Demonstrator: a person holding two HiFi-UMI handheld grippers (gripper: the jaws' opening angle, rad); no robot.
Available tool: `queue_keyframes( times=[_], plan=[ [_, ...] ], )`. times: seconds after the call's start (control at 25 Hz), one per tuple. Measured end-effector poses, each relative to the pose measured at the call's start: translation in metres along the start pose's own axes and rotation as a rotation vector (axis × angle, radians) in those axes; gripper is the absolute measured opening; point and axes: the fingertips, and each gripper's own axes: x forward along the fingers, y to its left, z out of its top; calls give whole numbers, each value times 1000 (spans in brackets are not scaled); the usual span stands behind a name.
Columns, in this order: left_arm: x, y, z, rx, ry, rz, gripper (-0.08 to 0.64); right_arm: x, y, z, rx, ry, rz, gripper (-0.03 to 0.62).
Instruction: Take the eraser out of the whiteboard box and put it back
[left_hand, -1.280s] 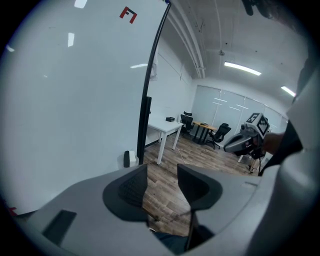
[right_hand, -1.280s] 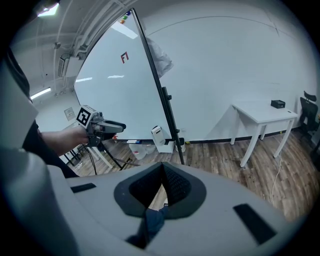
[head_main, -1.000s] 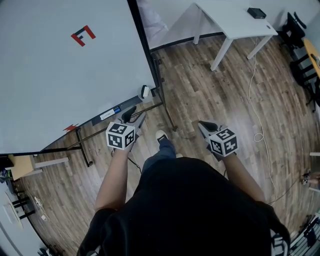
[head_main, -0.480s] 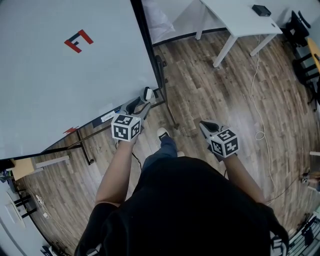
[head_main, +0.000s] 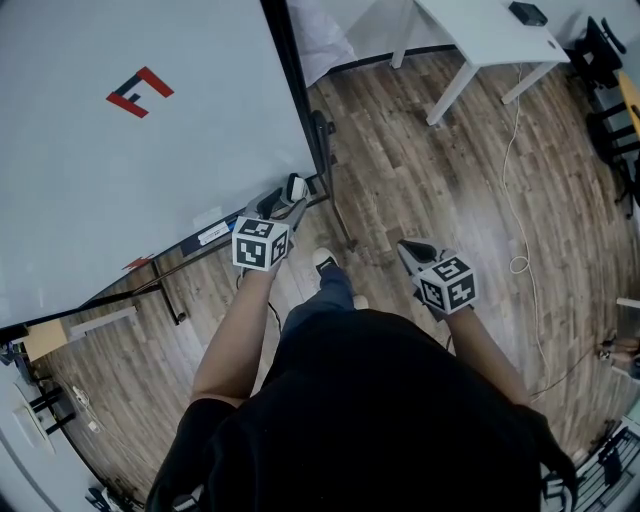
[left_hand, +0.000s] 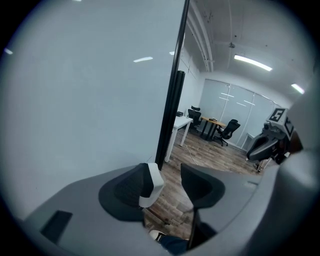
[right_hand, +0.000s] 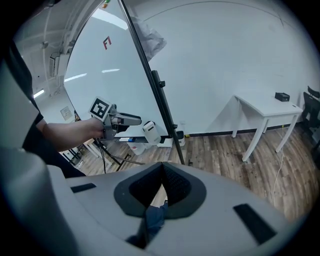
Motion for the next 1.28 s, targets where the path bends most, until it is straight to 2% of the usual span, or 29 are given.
queue_keyframes(
  times=[0.28, 0.92, 1.28],
  plan=[
    [18, 12, -13, -17, 37, 24, 230, 7, -4, -6, 12, 23, -1, -5],
    [43, 23, -21, -56, 81, 10, 229, 22, -6, -7, 9, 56, -3, -5],
    [48, 23, -21, -50, 103, 0, 209, 25, -7, -8, 5, 65, -9, -5]
  ],
)
